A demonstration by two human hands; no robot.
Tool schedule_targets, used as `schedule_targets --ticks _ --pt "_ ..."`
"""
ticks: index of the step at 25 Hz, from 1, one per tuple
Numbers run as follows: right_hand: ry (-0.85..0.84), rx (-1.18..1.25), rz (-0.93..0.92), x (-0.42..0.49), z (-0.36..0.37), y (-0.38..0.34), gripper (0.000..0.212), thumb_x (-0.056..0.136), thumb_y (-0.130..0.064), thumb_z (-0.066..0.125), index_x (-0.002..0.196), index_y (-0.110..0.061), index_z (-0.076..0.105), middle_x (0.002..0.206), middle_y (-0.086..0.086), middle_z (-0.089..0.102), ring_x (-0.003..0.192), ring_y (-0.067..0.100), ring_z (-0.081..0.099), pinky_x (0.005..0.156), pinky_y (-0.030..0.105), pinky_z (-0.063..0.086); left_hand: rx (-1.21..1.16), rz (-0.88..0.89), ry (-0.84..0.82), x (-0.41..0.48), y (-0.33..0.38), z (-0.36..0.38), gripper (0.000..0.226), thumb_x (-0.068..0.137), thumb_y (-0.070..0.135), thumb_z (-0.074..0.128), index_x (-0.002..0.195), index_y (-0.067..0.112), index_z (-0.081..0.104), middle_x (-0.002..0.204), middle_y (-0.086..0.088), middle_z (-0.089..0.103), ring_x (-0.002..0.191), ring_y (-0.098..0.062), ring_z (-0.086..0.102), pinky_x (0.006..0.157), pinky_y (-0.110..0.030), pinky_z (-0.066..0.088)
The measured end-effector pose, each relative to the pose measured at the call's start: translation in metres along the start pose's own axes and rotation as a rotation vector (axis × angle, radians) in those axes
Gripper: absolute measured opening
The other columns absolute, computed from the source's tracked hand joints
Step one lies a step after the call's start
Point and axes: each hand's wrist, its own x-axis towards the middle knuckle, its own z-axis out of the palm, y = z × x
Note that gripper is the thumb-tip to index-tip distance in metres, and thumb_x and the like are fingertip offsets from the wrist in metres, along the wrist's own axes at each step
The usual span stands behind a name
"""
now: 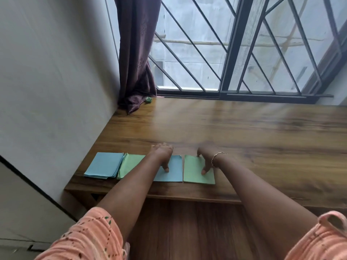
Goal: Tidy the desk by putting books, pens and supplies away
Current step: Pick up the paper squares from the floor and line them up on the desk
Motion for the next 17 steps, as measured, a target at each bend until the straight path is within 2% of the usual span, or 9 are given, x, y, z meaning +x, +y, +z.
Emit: schedule_targets --ticks 2,5,9,11,12,14,15,16,17 --pt "-0.022 -0.001 0.033 0.002 -0.002 -0.001 0.091 0.057 -0.037 0.085 0.132 -0.014 0.038 0.136 0.012 0.038 0.129 0.035 0.033 0.106 0.045 0.036 0.008 -0.006 -0.008 0.001 0.0 -0.001 0.076 0.072 0.035 0.078 0.133 0.011 0.039 0.14 -0.011 0.04 0.131 -0.029 0.037 0.105 -0.042 0.033" --pt "-0.011 0.052 0.066 -0.003 -0.004 -0.003 0.089 0.058 -0.032 0.086 0.13 -0.011 0.039 0.136 0.014 0.037 0.128 0.035 0.036 0.105 0.039 0.037 0.015 -0.016 -0.007 0.0 -0.001 -0.001 0.079 0.072 0.036 0.078 0.134 0.009 0.038 0.139 -0.013 0.037 0.13 -0.03 0.036 0.106 -0.04 0.033" --pt "0.027 0.178 0.043 -0.02 -0.005 -0.002 0.081 0.064 -0.019 0.083 0.129 -0.007 0.035 0.132 0.015 0.046 0.121 0.031 0.046 0.093 0.034 0.039 -0.02 0.002 0.03 -0.001 -0.002 0.001 0.084 0.07 0.034 0.08 0.134 0.007 0.032 0.139 -0.011 0.041 0.13 -0.029 0.039 0.105 -0.04 0.034" --pt "0.06 0.228 0.018 -0.024 0.0 0.001 0.075 0.068 -0.016 0.08 0.129 -0.007 0.039 0.131 0.013 0.05 0.119 0.028 0.047 0.091 0.03 0.038 -0.002 0.009 0.049 -0.003 -0.002 0.002 0.084 0.072 0.035 0.078 0.136 0.008 0.031 0.14 -0.011 0.043 0.131 -0.03 0.037 0.104 -0.041 0.033" --pt "0.094 0.254 -0.011 -0.025 0.003 0.001 0.065 0.072 -0.014 0.077 0.127 -0.006 0.044 0.13 0.013 0.052 0.115 0.025 0.05 0.087 0.027 0.037 0.018 0.01 0.06 -0.005 -0.001 0.002 0.081 0.073 0.036 0.077 0.136 0.008 0.033 0.139 -0.011 0.044 0.13 -0.029 0.037 0.104 -0.041 0.033" --pt "0.206 0.417 -0.027 -0.029 0.009 0.005 0.028 0.08 0.001 0.063 0.108 -0.002 0.061 0.111 0.018 0.063 0.092 0.02 0.054 0.071 0.024 0.037 0.063 0.012 0.084 -0.008 0.001 0.004 0.072 0.075 0.037 0.075 0.132 0.009 0.042 0.136 -0.01 0.045 0.128 -0.028 0.037 0.103 -0.039 0.034" --pt "0.235 0.54 -0.024 -0.034 0.007 0.007 0.02 0.081 0.01 0.054 0.091 -0.002 0.066 0.091 0.018 0.067 0.079 0.018 0.054 0.064 0.024 0.038 0.069 0.01 0.091 -0.009 0.0 0.005 0.069 0.075 0.037 0.074 0.131 0.009 0.044 0.135 -0.01 0.044 0.127 -0.028 0.038 0.102 -0.038 0.034" --pt "0.263 0.647 -0.006 -0.038 0.005 0.009 0.025 0.08 0.015 0.049 0.078 -0.004 0.065 0.072 0.013 0.064 0.065 0.017 0.054 0.058 0.024 0.038 0.048 0.005 0.091 -0.01 -0.001 0.006 0.068 0.075 0.036 0.074 0.131 0.009 0.045 0.135 -0.011 0.043 0.127 -0.028 0.039 0.102 -0.038 0.035" --pt "0.251 0.71 0.006 -0.045 0.004 0.009 0.021 0.08 0.013 0.052 0.077 -0.003 0.065 0.064 0.006 0.058 0.055 0.011 0.053 0.054 0.021 0.039 0.014 0.0 0.08 -0.011 -0.002 0.006 0.069 0.075 0.035 0.075 0.131 0.009 0.044 0.135 -0.01 0.043 0.127 -0.027 0.04 0.102 -0.038 0.037"
